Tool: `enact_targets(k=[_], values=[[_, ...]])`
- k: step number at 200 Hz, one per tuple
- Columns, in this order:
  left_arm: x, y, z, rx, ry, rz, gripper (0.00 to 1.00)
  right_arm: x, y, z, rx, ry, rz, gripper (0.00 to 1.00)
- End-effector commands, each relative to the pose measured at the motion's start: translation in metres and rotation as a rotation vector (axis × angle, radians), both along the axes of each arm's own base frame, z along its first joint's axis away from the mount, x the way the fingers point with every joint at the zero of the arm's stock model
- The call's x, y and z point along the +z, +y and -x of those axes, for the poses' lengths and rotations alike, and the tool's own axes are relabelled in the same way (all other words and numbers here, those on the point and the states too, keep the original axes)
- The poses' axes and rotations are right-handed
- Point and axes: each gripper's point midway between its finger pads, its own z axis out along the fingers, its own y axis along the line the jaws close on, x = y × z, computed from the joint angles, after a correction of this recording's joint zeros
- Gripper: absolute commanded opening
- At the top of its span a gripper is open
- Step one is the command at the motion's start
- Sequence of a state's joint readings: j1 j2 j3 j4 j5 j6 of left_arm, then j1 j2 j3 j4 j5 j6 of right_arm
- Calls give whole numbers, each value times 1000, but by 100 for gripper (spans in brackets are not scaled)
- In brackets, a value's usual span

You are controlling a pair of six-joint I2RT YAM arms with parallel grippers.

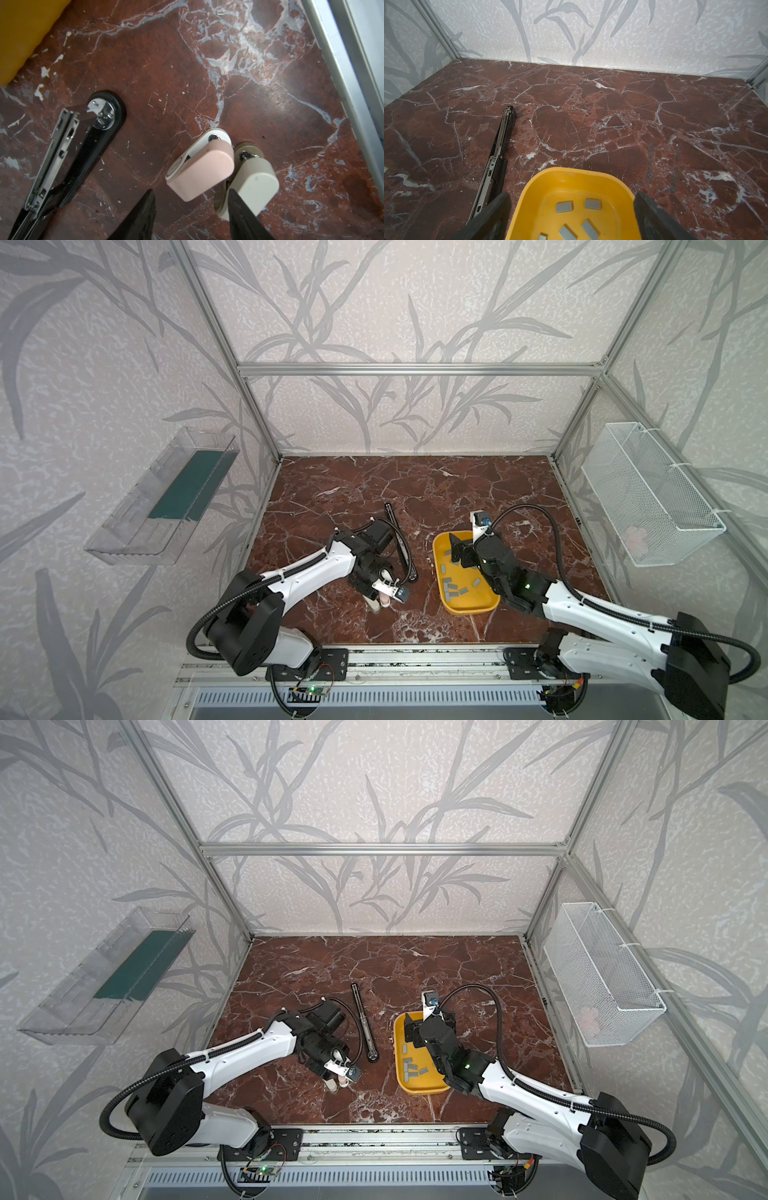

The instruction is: Load the staples into the stapler

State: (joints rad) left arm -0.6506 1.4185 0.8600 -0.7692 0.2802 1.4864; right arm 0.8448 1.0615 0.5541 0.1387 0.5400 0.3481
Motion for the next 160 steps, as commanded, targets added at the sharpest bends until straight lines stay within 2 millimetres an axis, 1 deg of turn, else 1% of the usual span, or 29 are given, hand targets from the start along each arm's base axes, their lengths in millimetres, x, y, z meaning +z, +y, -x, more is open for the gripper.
enact_targets(k=[1,35,98,119,160], values=[[2,-3,5,-67,-19,10,58,13,-2,-3,-12,-6,-54,93],[-7,0,10,-108,-18,-62,57,10,-8,-5,-26,11,-87,93],[-16,-1,14,-139,-16,-116,55,5,-17,-9,-46,51,-131,93],[-21,-1,18,-155,-9,-140,53,3,-20,-10,-55,63,-148,93],[-21,-5,19,-153,16,-149,45,1,-26,-12,-69,80,-180,93]])
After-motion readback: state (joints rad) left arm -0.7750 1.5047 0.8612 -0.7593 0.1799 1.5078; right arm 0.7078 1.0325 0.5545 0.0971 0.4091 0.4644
